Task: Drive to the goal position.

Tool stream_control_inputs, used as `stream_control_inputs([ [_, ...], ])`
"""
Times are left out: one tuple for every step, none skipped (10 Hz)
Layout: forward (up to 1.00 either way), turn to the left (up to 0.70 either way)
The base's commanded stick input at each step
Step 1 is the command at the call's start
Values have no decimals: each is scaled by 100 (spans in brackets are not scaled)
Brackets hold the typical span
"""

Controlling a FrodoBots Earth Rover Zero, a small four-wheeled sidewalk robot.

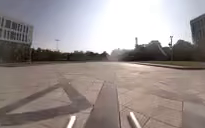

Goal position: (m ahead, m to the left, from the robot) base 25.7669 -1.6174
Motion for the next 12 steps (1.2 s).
stream_control_inputs([
  [70,0],
  [70,0],
  [70,0],
  [70,0],
  [70,0],
  [70,0],
  [70,0],
  [70,0],
  [70,0],
  [70,0],
  [70,0],
  [70,0],
])
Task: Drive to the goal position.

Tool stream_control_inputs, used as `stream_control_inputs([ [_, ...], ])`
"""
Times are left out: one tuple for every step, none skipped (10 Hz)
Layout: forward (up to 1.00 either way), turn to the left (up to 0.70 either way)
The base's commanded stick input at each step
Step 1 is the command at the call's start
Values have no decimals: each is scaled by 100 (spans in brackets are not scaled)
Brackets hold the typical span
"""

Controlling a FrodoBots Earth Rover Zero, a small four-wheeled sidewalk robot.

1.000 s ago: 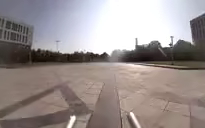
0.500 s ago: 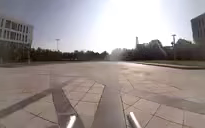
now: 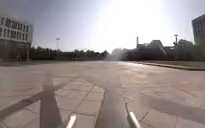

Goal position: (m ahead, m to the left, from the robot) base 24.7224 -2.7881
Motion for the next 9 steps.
stream_control_inputs([
  [70,0],
  [70,0],
  [70,0],
  [70,0],
  [70,0],
  [70,0],
  [70,0],
  [70,0],
  [70,0],
])
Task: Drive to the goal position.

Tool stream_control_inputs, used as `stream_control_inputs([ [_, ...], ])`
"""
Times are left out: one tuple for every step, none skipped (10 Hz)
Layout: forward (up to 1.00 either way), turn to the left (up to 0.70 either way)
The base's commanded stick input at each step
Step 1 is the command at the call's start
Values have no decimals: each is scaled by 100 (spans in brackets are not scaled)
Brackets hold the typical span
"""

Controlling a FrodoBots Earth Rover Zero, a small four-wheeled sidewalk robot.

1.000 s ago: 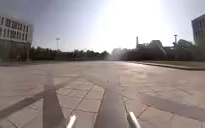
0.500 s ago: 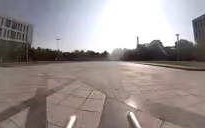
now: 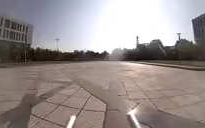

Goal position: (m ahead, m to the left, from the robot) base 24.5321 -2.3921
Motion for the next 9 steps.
stream_control_inputs([
  [70,0],
  [70,0],
  [70,0],
  [70,0],
  [70,0],
  [70,0],
  [70,0],
  [70,0],
  [70,0],
])
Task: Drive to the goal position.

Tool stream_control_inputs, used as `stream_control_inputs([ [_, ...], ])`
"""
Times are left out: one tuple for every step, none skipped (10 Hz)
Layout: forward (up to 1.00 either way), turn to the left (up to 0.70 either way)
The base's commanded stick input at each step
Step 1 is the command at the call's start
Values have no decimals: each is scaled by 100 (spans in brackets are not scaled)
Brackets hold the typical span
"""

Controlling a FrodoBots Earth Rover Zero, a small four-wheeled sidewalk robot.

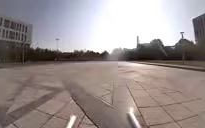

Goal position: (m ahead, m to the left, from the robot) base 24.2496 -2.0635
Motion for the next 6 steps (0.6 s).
stream_control_inputs([
  [70,0],
  [70,0],
  [70,0],
  [70,0],
  [70,0],
  [70,0],
])
